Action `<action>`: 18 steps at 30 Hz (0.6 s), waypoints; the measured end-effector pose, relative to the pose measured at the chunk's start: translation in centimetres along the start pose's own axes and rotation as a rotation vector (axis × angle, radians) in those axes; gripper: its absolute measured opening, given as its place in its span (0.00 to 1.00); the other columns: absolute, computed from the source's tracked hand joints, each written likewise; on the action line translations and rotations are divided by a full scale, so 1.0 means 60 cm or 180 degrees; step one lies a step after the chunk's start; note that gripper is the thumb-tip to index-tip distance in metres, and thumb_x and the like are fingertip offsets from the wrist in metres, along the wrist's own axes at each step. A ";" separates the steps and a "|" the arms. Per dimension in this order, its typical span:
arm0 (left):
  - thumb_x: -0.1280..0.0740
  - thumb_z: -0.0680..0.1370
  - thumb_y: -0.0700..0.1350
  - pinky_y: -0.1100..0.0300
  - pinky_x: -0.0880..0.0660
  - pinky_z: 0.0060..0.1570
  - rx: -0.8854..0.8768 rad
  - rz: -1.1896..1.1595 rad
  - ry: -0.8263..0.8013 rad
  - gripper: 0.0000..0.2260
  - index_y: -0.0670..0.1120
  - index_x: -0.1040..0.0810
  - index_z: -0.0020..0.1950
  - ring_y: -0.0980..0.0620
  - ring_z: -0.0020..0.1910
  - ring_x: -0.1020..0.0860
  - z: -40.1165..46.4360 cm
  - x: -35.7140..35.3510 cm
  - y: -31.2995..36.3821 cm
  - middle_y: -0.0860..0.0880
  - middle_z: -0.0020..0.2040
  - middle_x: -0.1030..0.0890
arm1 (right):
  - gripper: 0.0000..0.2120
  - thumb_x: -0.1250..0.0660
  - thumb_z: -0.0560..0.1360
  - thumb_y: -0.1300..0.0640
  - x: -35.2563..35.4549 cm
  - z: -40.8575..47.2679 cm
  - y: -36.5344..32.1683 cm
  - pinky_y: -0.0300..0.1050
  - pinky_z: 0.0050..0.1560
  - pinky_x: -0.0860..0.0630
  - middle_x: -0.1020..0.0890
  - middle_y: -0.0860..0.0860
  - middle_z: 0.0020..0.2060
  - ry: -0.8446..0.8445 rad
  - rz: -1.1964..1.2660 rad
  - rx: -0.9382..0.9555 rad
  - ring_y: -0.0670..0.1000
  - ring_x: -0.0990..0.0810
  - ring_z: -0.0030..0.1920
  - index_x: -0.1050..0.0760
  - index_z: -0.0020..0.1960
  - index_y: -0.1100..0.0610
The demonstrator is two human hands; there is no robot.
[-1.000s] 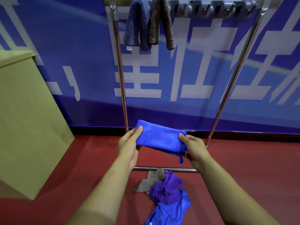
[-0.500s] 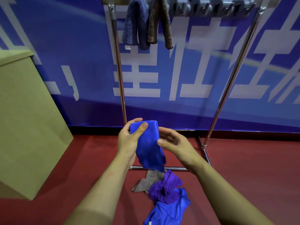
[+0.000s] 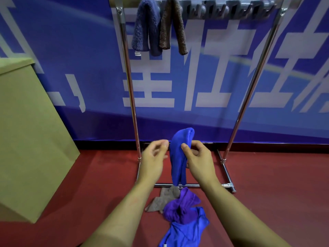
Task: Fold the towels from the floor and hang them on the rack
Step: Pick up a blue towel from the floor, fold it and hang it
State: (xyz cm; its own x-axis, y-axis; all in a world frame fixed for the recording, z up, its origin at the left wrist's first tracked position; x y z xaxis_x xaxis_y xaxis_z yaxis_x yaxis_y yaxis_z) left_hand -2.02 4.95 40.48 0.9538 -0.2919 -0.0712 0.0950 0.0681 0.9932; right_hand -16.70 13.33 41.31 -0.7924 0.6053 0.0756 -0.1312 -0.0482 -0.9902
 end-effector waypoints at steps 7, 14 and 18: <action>0.37 0.83 0.54 0.52 0.21 0.59 0.0084 0.0226 -0.0399 0.15 0.54 0.22 0.69 0.56 0.57 0.17 -0.024 -0.055 -0.009 0.55 0.58 0.15 | 0.07 0.37 0.82 0.50 -0.022 -0.012 -0.011 0.54 0.47 0.16 0.13 0.48 0.46 -0.0115 0.0217 0.0081 0.51 0.15 0.48 0.20 0.55 0.48; 0.36 0.84 0.44 0.69 0.24 0.48 -0.0245 0.0269 -0.0204 0.11 0.52 0.18 0.63 0.61 0.51 0.16 -0.036 -0.067 0.036 0.56 0.51 0.13 | 0.18 0.33 0.76 0.41 -0.021 -0.010 -0.023 0.56 0.61 0.22 0.15 0.47 0.54 -0.0078 0.0118 0.0108 0.48 0.16 0.56 0.20 0.62 0.46; 0.37 0.84 0.43 0.69 0.26 0.39 -0.0437 0.0340 -0.0039 0.10 0.50 0.17 0.55 0.60 0.40 0.18 -0.032 -0.074 0.084 0.55 0.42 0.14 | 0.08 0.31 0.79 0.50 -0.001 0.000 -0.065 0.42 0.56 0.23 0.17 0.44 0.53 0.0230 -0.0018 0.0323 0.40 0.19 0.52 0.19 0.58 0.45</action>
State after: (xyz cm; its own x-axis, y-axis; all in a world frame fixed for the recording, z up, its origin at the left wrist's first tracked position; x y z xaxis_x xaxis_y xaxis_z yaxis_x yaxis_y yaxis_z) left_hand -5.20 8.43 45.64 0.9571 -0.2875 0.0362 0.0319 0.2287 0.9730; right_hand -16.14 13.50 45.18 -0.7469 0.6614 0.0689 -0.1982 -0.1224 -0.9725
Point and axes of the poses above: each hand's wrist, its own z-axis towards the middle knuckle, its own x-axis out of the back of the hand, y = z × x, the point moved 7 cm from there along z, towards the middle knuckle
